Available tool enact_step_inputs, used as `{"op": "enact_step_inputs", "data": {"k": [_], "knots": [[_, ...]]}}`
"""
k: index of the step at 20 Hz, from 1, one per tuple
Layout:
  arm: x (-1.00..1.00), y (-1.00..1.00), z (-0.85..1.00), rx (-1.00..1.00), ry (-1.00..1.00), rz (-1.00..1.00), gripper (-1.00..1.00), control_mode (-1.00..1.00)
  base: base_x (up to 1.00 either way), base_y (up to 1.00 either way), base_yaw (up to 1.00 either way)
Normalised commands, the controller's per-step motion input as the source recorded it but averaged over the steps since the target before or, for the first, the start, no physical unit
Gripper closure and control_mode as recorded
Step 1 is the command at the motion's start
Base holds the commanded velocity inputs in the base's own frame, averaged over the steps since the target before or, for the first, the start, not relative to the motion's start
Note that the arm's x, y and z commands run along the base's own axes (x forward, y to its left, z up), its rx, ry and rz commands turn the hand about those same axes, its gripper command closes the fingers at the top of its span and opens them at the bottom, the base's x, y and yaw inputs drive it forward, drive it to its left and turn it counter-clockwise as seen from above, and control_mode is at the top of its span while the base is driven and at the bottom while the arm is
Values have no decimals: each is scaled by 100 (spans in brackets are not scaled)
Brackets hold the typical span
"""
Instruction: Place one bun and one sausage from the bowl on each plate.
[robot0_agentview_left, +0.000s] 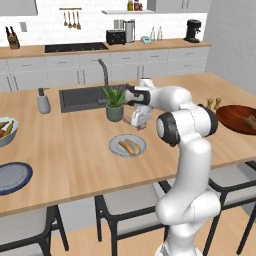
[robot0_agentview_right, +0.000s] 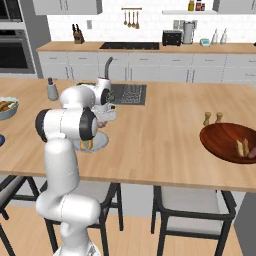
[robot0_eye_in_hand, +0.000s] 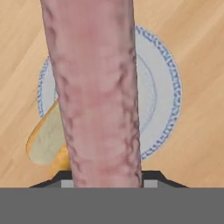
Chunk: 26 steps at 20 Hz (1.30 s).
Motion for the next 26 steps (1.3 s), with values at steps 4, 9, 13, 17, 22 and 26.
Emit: {"op": "enact_step_inputs", "data": {"k": [4, 9, 13, 17, 22, 26], "knots": [[0, -6, -76, 6, 0, -2, 100, -100, 0, 0, 0], [-3, -14, -65, 4, 0, -6, 100, -100, 0, 0, 0], [0, 38, -53, 0, 0, -2, 100, -100, 0, 0, 0], [0, 18, -40, -1, 0, 0, 100, -100, 0, 0, 0], [-19, 0, -11, 1, -11, 0, -100, -100, 0, 0, 0], [-31, 0, -1, 4, -20, 0, -100, -100, 0, 0, 0]]}}
